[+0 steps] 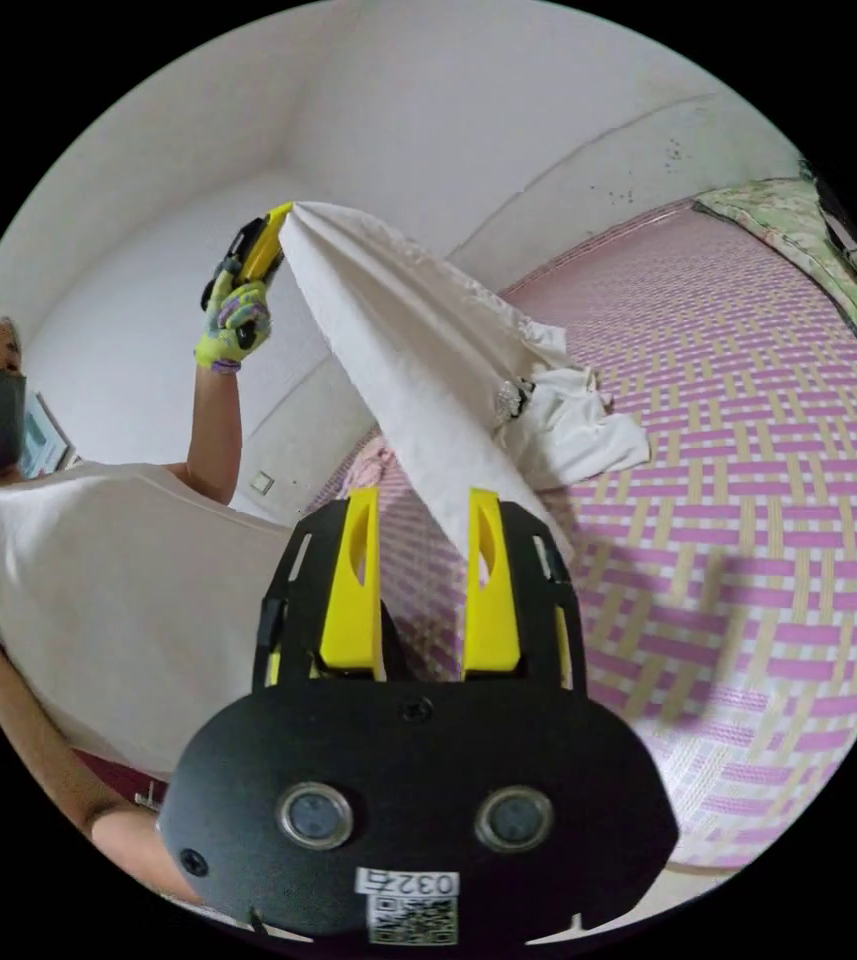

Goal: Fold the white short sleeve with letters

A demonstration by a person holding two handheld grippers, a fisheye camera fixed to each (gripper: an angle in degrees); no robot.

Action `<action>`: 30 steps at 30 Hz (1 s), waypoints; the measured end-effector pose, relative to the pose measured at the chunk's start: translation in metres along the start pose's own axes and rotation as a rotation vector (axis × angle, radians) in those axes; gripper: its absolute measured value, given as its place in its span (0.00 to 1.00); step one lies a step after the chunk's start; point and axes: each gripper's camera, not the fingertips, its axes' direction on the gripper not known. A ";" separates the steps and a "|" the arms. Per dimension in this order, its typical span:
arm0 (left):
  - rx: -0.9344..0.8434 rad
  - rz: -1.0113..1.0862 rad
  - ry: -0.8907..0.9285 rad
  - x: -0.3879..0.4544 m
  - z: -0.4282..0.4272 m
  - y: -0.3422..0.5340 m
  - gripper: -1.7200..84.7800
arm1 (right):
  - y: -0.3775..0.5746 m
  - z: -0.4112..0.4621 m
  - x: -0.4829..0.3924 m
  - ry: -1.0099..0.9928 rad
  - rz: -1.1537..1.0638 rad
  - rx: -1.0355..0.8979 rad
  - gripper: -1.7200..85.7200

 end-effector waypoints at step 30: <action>0.049 0.005 0.101 0.044 -0.021 0.026 0.01 | 0.159 -0.014 0.321 -0.375 0.964 0.435 0.20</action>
